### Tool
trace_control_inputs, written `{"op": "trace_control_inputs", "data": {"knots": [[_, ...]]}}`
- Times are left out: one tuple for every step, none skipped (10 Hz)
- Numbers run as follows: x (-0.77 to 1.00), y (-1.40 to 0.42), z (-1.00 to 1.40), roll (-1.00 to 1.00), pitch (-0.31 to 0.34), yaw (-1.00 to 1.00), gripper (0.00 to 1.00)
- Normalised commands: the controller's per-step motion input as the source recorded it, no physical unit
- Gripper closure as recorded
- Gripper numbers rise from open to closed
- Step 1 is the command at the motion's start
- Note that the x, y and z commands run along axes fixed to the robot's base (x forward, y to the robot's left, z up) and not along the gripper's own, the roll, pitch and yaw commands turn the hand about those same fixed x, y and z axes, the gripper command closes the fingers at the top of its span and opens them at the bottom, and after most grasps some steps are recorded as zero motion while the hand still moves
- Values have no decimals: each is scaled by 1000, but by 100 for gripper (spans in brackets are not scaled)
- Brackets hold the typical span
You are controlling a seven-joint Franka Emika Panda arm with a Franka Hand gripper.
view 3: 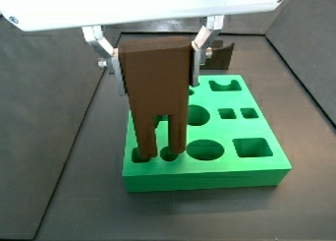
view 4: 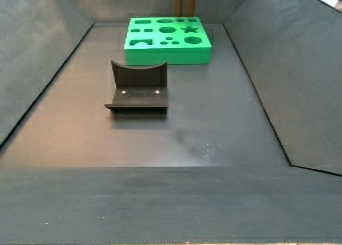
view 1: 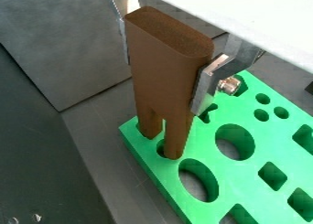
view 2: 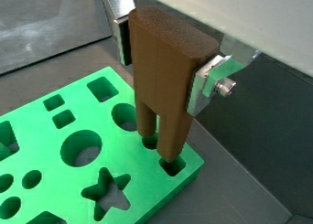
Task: Pick up the square-circle object. Move up. Rotate the square-circle object. Move to above the board. Insert the square-circle object.
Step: Insert the square-circle object.
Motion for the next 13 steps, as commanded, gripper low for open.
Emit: {"op": "trace_control_inputs", "data": {"knots": [[-57, 0, -66, 26, 54, 0, 100], [-23, 0, -151, 59, 59, 0, 100], [0, 0, -214, 91, 29, 0, 100], [0, 0, -169, 59, 11, 0, 100], [0, 0, -180, 97, 33, -49, 100], [0, -57, -229, 121, 26, -51, 100], [0, -186, -291, 100, 0, -89, 100], [34, -203, -280, 77, 0, -94, 100], [0, -231, -240, 73, 0, -126, 100], [0, -169, -271, 73, 0, -129, 100], [66, -23, -320, 86, 0, -129, 100], [97, 0, -354, 69, 0, -134, 100], [69, 0, -454, 47, 0, -163, 100]]}}
